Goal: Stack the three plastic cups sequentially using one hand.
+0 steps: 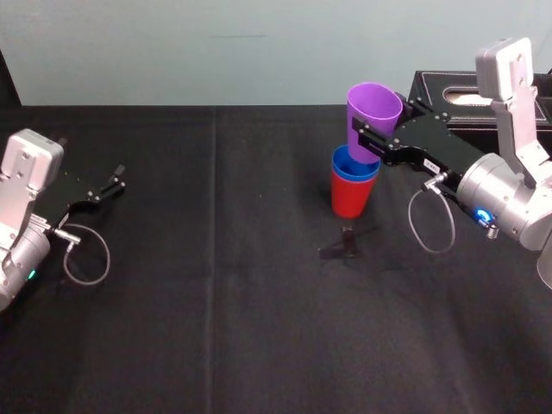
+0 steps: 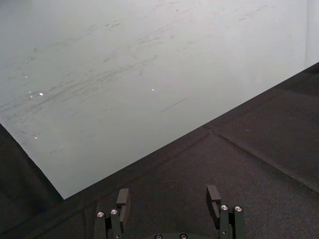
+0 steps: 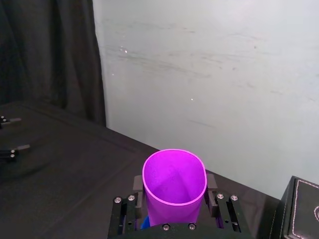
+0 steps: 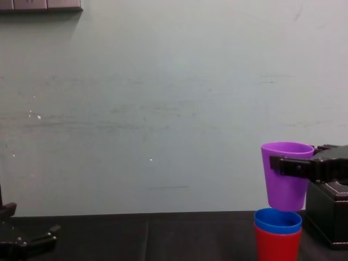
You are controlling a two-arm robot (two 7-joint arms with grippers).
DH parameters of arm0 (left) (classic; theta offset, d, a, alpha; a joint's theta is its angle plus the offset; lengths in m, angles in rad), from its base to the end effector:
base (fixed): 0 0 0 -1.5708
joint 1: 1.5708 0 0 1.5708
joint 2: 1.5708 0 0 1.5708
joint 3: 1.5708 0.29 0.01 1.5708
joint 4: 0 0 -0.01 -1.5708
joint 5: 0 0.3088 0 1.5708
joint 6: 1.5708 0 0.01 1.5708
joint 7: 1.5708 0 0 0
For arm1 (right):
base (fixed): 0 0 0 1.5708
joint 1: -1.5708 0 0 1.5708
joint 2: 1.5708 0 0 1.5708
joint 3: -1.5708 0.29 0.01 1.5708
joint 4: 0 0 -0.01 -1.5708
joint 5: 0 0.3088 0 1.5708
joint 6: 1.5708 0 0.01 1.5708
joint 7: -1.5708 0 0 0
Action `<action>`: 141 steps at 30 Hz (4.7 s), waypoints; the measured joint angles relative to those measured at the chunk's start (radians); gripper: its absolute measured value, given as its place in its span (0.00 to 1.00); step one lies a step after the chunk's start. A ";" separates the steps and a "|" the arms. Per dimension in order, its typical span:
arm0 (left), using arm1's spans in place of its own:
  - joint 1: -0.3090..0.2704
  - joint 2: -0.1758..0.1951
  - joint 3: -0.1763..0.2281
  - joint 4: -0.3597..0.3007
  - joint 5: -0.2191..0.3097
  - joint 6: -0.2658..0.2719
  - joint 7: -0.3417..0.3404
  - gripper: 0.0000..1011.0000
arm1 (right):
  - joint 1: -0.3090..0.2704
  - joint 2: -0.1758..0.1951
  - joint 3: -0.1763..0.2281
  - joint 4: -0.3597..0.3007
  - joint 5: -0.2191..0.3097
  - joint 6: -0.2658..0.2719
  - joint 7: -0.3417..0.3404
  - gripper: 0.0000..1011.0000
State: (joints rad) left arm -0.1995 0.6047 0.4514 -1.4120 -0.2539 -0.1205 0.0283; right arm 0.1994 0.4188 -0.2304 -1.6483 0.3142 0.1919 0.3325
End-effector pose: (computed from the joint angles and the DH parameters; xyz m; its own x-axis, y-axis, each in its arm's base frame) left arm 0.3581 0.0827 -0.3023 0.2923 0.8803 0.3738 -0.9553 0.2873 0.0703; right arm 0.3697 -0.0436 -0.2149 0.5240 -0.8425 0.1250 0.8516 0.5204 -0.0626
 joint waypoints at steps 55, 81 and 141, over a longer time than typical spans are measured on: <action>0.000 0.000 0.000 0.000 0.000 0.000 0.000 0.99 | 0.011 -0.042 -0.050 0.155 -0.035 -0.077 -0.004 0.71; 0.000 0.000 0.000 0.000 0.000 0.000 0.000 0.99 | 0.010 -0.043 -0.052 0.161 -0.047 -0.082 -0.004 0.83; 0.000 0.000 0.000 0.000 0.000 0.000 0.000 0.99 | -0.269 -0.028 0.057 0.167 -0.041 -0.422 0.037 0.99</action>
State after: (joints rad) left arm -0.1995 0.6047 0.4514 -1.4120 -0.2539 -0.1206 0.0283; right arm -0.0699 0.3909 -0.1735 -1.4818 0.2734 -0.2302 0.3694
